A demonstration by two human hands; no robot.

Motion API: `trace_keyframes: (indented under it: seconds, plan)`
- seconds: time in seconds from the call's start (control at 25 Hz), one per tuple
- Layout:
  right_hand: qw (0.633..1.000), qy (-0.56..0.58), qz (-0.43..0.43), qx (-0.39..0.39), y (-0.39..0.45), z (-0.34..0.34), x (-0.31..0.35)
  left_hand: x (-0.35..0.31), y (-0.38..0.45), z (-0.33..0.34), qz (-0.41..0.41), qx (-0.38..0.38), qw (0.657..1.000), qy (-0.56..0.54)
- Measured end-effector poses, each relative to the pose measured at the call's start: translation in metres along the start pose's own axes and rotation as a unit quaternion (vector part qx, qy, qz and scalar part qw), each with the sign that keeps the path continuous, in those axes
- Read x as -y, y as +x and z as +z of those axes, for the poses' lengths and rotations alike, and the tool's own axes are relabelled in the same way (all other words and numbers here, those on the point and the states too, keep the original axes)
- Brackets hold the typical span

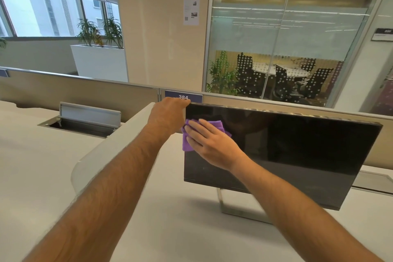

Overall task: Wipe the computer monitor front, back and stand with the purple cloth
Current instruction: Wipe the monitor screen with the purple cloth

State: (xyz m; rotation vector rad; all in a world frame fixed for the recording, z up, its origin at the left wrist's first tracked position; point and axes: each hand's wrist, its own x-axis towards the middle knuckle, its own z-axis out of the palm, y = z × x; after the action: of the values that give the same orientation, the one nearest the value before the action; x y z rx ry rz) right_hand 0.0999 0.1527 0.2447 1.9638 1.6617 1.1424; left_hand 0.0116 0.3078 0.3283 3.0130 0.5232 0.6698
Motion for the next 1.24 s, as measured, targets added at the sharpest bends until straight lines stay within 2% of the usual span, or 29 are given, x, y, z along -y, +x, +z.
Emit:
trace_keyframes:
  seconds: [0.28, 0.48, 0.64, 0.76, 0.84, 0.96, 1.08, 1.16, 1.24]
  plan:
    - [0.994, 0.025, 0.073, -0.08, -0.02, -0.002, -0.021, -0.001, -0.002, 0.001, -0.008, -0.009, 1.0, -0.007]
    - [0.985, 0.013, 0.123, -0.119, -0.088, 0.007, -0.055, 0.003, -0.002, 0.008, -0.008, -0.01, 1.0, -0.018]
    - [0.965, 0.019, 0.213, -0.153, -0.15, 0.01, -0.074, 0.003, -0.002, 0.012, -0.013, -0.017, 1.0, -0.022]
    - [0.932, 0.043, 0.316, -0.17, -0.184, 0.01, -0.079, 0.001, -0.003, 0.008, -0.013, -0.021, 0.999, -0.025]
    - [0.896, 0.071, 0.392, -0.195, -0.201, 0.011, -0.082, -0.001, -0.005, 0.006, -0.015, -0.028, 0.999, -0.024]
    - [0.815, 0.132, 0.505, -0.253, -0.223, 0.017, -0.083, -0.002, -0.006, 0.005, -0.019, -0.028, 0.999, -0.027]
    - [0.743, 0.176, 0.576, -0.292, -0.227, 0.021, -0.077, -0.003, -0.007, 0.004, -0.024, -0.023, 0.999, -0.031]
    - [0.733, 0.186, 0.582, -0.298, -0.22, 0.022, -0.074, -0.003, -0.008, 0.003, -0.023, -0.022, 0.999, -0.027]
    - [0.774, 0.174, 0.542, -0.276, -0.21, 0.023, -0.068, -0.003, -0.008, 0.003, -0.022, -0.021, 0.999, -0.026]
